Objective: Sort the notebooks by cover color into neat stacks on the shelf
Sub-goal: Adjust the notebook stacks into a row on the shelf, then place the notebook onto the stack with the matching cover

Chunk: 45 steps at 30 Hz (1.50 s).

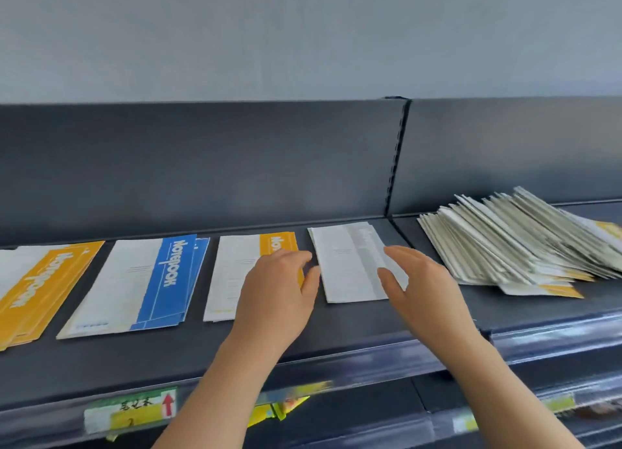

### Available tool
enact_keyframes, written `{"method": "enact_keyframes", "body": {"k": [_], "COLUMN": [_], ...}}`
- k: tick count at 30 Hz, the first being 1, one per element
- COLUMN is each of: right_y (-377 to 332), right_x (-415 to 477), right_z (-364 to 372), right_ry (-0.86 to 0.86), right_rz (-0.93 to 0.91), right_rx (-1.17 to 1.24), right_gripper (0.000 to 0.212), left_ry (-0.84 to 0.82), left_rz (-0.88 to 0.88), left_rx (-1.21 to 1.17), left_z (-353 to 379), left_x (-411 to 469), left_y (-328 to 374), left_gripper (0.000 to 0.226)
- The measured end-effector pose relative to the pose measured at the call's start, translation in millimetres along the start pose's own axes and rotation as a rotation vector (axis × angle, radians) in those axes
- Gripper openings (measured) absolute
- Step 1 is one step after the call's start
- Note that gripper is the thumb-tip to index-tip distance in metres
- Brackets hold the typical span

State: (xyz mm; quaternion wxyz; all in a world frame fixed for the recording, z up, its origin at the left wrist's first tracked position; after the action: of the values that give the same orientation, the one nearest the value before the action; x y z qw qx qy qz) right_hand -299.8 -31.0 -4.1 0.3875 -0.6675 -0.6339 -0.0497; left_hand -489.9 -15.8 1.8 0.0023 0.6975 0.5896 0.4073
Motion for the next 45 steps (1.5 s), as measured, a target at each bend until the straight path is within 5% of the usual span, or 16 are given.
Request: {"method": "enact_keyframes", "body": {"k": [27,36,45], "right_y": [317.9,452.8,457.4], "right_x": [78.9,105.3,125.9], "right_z": [-139.6,-142.5,-125.4], "right_ry": [0.156,-0.041,-0.218], "right_rz": [0.269,0.506,0.172], "right_rx": [-0.096,-0.209,0.093], "right_gripper": [0.035,0.025,0.033], "left_ry": [-0.104,-0.136,-0.112], "left_rz": [0.115,0.139,-0.028], "left_rx": [-0.278,-0.273,-0.084], "left_z": [216.9,286.1,333.9], "left_x": [47.4,56.9,61.1], "left_y": [265.5,331.0,365.4], "left_gripper": [0.023,0.023,0.033]}}
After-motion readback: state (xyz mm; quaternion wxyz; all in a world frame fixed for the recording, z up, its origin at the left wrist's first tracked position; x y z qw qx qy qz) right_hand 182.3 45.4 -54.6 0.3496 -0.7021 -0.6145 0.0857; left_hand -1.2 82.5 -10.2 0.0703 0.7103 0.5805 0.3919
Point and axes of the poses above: each hand's wrist, its own x-axis towards the middle knuckle, its own z-axis out of the palm, y = z × x, the point moved 6 cm from there along x, towards the middle knuckle, and after that the axes turned 13 degrees about y, right-handed, at the moved point
